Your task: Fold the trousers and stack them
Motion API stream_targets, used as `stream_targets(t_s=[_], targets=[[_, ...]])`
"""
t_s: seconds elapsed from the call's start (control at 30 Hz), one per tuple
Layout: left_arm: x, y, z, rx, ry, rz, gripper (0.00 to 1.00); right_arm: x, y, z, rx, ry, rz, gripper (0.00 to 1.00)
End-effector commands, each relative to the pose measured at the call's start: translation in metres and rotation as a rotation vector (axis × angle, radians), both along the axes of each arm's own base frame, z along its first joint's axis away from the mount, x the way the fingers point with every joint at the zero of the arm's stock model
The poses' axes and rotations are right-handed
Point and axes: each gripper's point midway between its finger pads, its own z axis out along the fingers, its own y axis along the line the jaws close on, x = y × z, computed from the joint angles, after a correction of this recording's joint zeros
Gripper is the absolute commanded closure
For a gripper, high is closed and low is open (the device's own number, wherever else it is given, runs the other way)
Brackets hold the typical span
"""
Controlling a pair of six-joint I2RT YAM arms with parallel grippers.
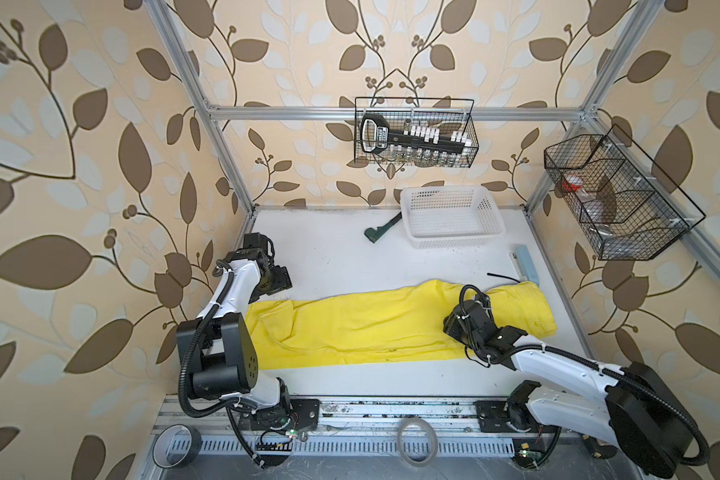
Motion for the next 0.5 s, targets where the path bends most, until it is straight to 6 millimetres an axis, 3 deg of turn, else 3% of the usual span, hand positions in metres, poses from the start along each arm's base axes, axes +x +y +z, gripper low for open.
stream_targets(t_s=[0.0,0.17,0.3,0.47], targets=[[-0.004,-0.024,-0.008,-0.099,0.025,-0.146,0.19,0.006,0.006,0.021,-0.021,-0.038,0.099,0.34],[0.001,-0.025,-0.022,-0.101,0.074,-0.195,0.23,0.017,0.019,0.037,0.018,-0.075,0.192,0.33],[0.012,-0.031,-0.03,-0.099,0.099,-0.239,0.24,0.022,0.031,0.038,0.017,-0.089,0.262,0.31],[0.015,-0.024,-0.05,-0.029,0.193,-0.276,0.28,0.027,0.039,0.039,0.006,-0.099,0.312,0.3]])
